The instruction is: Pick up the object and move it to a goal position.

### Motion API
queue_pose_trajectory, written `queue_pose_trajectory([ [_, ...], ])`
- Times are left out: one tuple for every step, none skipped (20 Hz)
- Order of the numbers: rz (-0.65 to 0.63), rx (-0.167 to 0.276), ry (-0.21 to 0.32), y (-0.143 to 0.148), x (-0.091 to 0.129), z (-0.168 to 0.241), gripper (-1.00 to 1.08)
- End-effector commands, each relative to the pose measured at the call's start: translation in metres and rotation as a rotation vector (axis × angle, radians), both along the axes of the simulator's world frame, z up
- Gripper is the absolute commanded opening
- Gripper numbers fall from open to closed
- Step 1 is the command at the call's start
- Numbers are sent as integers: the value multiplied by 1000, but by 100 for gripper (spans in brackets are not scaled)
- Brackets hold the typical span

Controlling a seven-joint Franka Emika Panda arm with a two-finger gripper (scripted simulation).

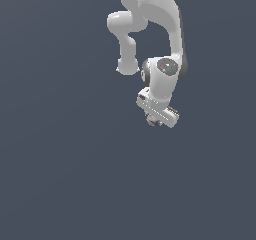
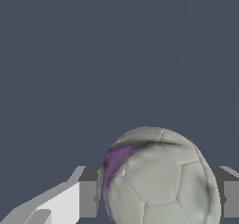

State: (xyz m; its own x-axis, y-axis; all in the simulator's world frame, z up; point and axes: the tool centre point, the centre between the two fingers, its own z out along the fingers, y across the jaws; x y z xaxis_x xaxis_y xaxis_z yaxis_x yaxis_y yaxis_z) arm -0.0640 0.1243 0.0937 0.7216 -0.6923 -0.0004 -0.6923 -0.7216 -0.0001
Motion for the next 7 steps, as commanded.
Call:
queue_pose_trajectory([
  [-2,-1,0,11,-5,10,-100],
  [-2,-1,0,15,-7,12,-100],
  [-2,-1,0,18,-8,14,-100],
  [-2,-1,0,20,-9,16,-100],
  [-2,-1,0,21,-10,17,-100],
  [-2,-1,0,22,-10,18,-100],
  [-2,-1,0,23,-10,18,-100],
])
